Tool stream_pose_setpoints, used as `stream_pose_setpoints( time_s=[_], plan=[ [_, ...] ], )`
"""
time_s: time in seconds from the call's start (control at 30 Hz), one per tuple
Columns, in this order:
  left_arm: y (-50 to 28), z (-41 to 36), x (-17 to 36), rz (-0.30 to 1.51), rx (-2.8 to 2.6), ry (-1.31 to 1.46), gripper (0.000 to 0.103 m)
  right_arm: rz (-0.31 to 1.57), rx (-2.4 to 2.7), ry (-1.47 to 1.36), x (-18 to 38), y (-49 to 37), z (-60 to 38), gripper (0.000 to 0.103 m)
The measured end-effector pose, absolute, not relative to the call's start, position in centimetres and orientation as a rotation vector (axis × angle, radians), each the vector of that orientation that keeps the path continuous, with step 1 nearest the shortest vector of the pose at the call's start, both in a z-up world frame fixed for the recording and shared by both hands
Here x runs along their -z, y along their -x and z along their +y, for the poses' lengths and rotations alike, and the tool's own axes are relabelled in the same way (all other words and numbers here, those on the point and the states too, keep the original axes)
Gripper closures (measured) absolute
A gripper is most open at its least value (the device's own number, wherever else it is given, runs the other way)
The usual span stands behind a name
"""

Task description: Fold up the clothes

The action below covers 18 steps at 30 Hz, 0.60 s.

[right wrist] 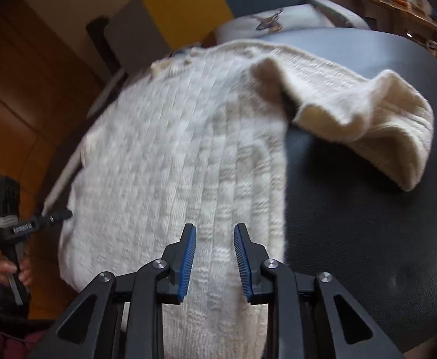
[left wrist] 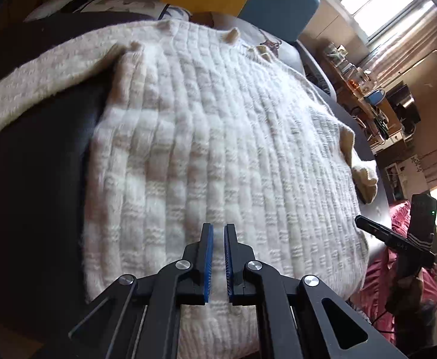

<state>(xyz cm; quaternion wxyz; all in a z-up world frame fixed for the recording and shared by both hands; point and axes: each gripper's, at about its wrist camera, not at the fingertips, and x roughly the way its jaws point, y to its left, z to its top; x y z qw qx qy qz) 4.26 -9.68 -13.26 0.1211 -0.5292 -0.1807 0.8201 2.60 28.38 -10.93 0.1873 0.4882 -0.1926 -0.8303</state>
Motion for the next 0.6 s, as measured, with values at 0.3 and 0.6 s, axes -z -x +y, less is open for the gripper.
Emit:
stream_pose_setpoints(
  time_s=[0.3,0.6],
  plan=[
    [2.5,0.9,13.0,-0.308,-2.221,1.513,0.082,-1.064,2.556,-1.228,8.4,1.1,39.1,0.074],
    [5.6,8.2,12.9,-0.175,-2.161,1.431,0.079,-1.196,2.476,-1.34,12.0,5.9,40.1,0.076]
  ],
)
